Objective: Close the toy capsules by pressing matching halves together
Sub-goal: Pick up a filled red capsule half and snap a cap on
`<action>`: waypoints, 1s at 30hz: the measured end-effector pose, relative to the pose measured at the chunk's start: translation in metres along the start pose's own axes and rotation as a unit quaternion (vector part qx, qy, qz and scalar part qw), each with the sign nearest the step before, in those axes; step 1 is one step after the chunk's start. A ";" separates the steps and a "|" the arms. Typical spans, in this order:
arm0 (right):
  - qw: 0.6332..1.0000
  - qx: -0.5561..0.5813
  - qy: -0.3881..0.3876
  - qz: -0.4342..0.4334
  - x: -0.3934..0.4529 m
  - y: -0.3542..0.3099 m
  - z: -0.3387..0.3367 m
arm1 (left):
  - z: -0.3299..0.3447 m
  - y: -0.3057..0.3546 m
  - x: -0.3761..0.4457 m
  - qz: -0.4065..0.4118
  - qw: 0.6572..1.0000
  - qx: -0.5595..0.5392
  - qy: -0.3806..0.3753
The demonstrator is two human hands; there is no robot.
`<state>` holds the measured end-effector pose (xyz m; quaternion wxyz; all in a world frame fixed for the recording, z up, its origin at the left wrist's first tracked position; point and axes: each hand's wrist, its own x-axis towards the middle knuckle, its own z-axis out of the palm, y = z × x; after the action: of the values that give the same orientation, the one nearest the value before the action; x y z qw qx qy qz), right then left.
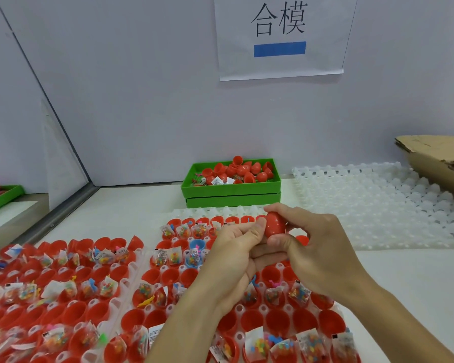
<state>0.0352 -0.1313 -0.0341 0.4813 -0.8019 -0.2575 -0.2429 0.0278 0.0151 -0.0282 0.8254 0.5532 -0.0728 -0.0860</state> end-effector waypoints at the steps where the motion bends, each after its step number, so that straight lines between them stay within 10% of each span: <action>1: 1.000 -0.001 -0.001 0.002 0.000 -0.001 0.000 | -0.001 0.000 0.000 0.000 1.000 0.002 -0.001; 20: 0.988 0.121 -0.006 0.093 0.002 -0.007 0.000 | 0.000 0.014 -0.004 0.051 0.992 -0.108 0.049; 30: 0.967 0.202 -0.015 0.152 0.003 -0.009 0.003 | 0.000 0.008 -0.008 0.228 0.911 0.315 0.137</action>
<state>0.0323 -0.1242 -0.0273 0.6608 -0.7213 -0.1833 -0.0978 0.0207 0.0198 -0.0205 0.6075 0.7590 -0.1063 0.2087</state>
